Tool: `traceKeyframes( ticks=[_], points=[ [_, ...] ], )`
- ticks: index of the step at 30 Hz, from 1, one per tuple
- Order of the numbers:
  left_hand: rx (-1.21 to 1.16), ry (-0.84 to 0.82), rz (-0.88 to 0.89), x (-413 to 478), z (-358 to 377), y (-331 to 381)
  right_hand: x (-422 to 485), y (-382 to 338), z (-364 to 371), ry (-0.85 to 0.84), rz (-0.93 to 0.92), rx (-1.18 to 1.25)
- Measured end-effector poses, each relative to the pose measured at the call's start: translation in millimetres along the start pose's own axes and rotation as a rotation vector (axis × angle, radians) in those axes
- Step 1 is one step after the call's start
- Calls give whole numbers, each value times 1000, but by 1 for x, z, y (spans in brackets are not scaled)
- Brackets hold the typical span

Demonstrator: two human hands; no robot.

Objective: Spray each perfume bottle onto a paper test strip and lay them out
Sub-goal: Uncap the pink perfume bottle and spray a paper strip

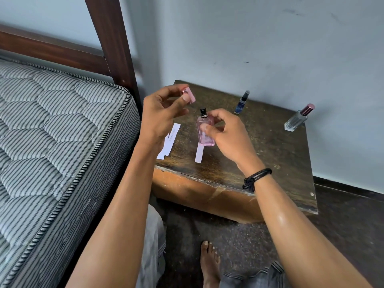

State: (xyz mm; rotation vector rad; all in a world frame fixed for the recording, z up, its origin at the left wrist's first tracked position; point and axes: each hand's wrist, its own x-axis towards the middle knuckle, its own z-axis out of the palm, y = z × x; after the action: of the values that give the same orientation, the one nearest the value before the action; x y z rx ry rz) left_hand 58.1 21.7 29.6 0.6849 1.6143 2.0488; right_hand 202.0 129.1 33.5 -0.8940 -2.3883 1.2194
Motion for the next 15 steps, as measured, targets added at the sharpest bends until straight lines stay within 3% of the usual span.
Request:
traceKeyframes(
  ticks=[6, 11, 15],
  points=[
    [181, 51, -65, 4, -2, -10, -1, 6, -9, 23, 51, 102],
    [420, -48, -97, 7, -6, -20, -11, 11, -15, 67, 174, 330],
    [569, -127, -100, 2, 6, -24, -28, 20, -30, 123, 232, 374]
  ],
)
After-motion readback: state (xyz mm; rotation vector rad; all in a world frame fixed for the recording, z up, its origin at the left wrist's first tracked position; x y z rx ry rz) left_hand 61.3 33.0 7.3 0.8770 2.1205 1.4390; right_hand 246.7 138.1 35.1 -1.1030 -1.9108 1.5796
